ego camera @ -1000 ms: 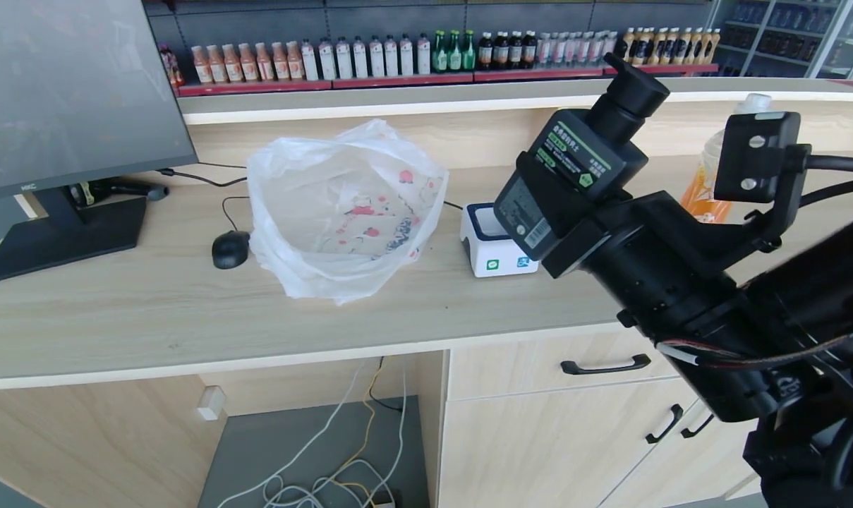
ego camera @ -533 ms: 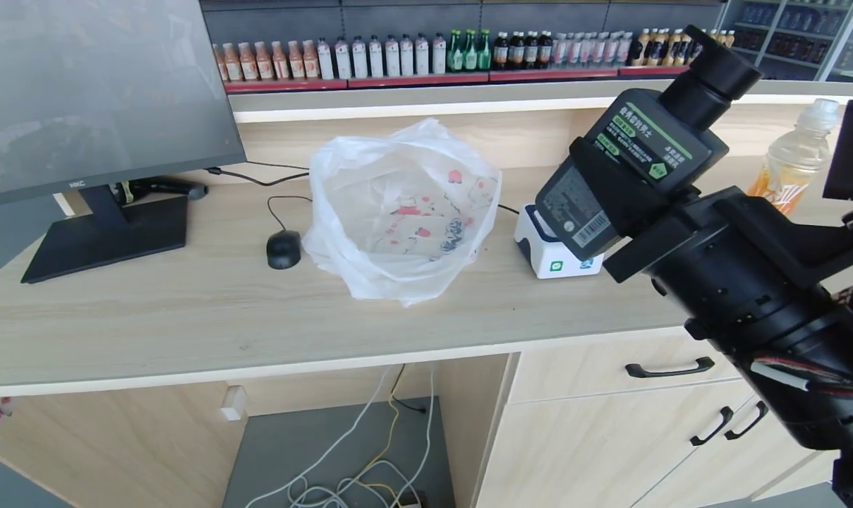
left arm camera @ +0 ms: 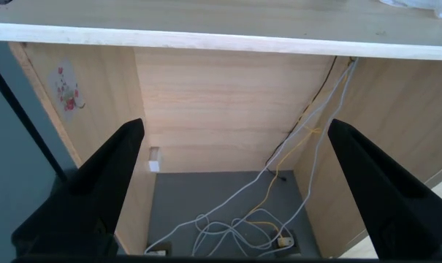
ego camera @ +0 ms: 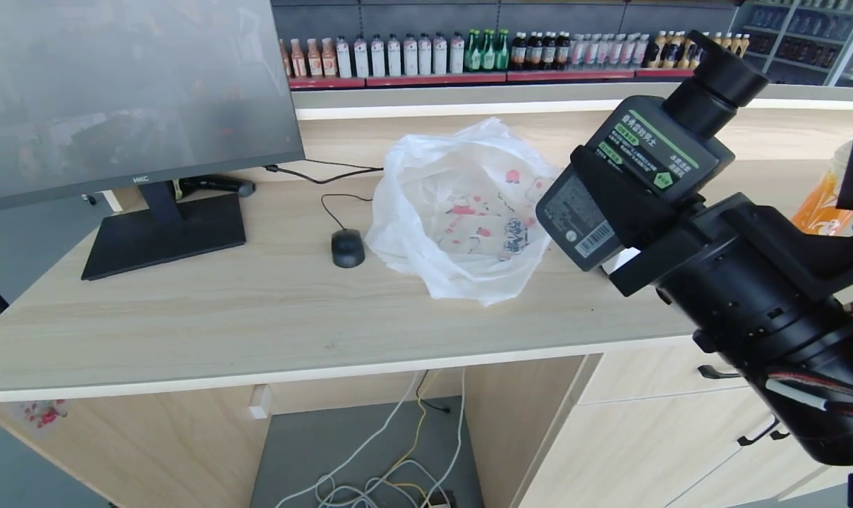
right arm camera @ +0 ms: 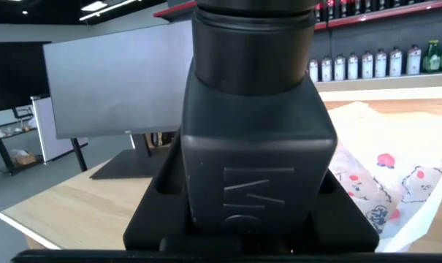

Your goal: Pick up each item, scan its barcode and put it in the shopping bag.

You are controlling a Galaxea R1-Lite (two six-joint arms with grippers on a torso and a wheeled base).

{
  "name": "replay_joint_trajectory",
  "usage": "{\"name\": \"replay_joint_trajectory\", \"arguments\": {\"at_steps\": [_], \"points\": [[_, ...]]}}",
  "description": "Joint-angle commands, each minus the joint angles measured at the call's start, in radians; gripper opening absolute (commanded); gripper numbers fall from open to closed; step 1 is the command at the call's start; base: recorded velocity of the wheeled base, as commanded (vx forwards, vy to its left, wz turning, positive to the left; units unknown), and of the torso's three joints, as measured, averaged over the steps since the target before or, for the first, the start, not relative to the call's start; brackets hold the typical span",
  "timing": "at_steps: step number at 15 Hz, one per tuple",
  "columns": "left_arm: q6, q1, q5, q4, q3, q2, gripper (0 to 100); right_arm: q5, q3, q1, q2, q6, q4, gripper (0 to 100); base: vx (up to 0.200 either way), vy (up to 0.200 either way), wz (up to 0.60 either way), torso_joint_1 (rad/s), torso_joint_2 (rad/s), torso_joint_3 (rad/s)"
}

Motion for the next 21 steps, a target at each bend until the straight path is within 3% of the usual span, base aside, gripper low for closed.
{"name": "replay_joint_trajectory", "arguments": {"at_steps": [1,5,11,17,21], "points": [[0.0,0.001,0.0,0.0,0.0,0.0,100,-0.001,-0.005,0.001,0.019,-0.002,-0.003,0,0.0,0.0,0.0,0.0,0.0,0.0],[0.0,0.002,0.0,0.0,0.0,0.0,100,0.0,-0.037,0.021,0.052,-0.014,-0.003,0,0.0,0.0,0.0,0.0,0.0,0.0],[0.001,0.002,0.0,0.0,0.0,0.0,100,0.071,-0.21,0.044,0.233,-0.016,-0.003,0,0.0,0.0,0.0,0.0,0.0,0.0],[0.0,0.001,0.0,0.0,0.0,0.0,100,0.071,-0.526,0.009,0.279,0.041,0.395,0,0.0,0.0,0.0,0.0,0.0,0.0],[0.0,0.001,0.0,0.0,0.0,0.0,100,0.074,-0.715,-0.069,0.41,0.124,0.476,0,0.0,0.0,0.0,0.0,0.0,0.0]]}}
